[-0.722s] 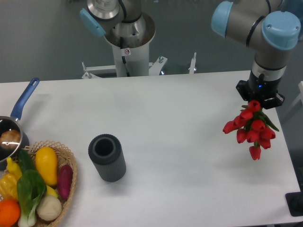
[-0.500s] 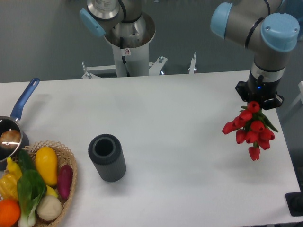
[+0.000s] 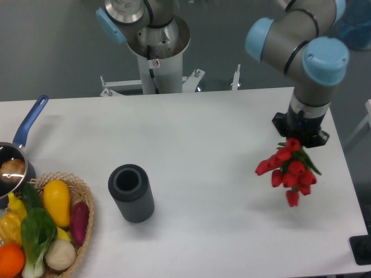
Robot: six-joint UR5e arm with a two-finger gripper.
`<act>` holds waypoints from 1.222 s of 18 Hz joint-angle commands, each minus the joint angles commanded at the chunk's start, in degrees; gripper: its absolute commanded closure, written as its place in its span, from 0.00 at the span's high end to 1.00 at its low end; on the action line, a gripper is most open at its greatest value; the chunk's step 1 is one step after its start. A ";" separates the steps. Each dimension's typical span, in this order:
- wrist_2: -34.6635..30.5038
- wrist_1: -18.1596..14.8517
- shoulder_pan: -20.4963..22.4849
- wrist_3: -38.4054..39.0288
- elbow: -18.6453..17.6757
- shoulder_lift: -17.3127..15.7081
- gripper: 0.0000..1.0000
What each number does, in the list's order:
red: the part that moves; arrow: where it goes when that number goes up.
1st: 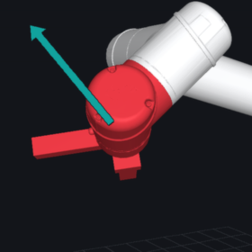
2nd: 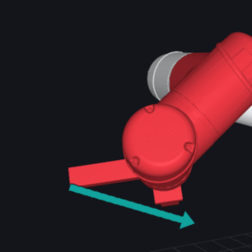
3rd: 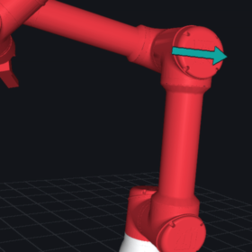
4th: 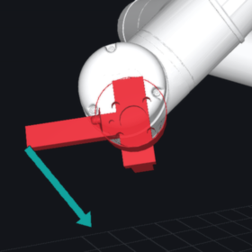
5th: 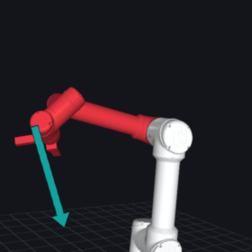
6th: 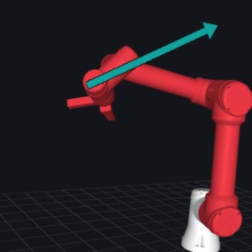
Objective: Place the flowers on the table
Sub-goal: 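Lower the red tulips onto the table and open the gripper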
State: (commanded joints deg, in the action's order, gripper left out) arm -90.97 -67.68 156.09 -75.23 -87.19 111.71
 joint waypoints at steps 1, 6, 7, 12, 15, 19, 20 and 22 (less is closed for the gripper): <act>0.00 0.00 -0.26 0.00 -0.18 -0.09 0.12; 0.27 0.26 -0.09 0.09 -0.27 -0.18 1.00; 0.35 0.70 0.00 0.17 -0.27 -0.26 1.00; 0.00 6.76 0.26 0.26 -2.19 -0.26 1.00; 0.53 8.00 2.62 0.09 -2.90 -1.23 1.00; 1.14 8.43 4.30 -0.35 -2.46 -1.32 1.00; 1.14 8.87 4.31 -0.35 -2.11 -1.15 1.00; 1.14 9.75 4.48 -0.44 -2.11 -1.06 1.00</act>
State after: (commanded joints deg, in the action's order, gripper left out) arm -89.82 -57.92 160.58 -75.67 -89.30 110.65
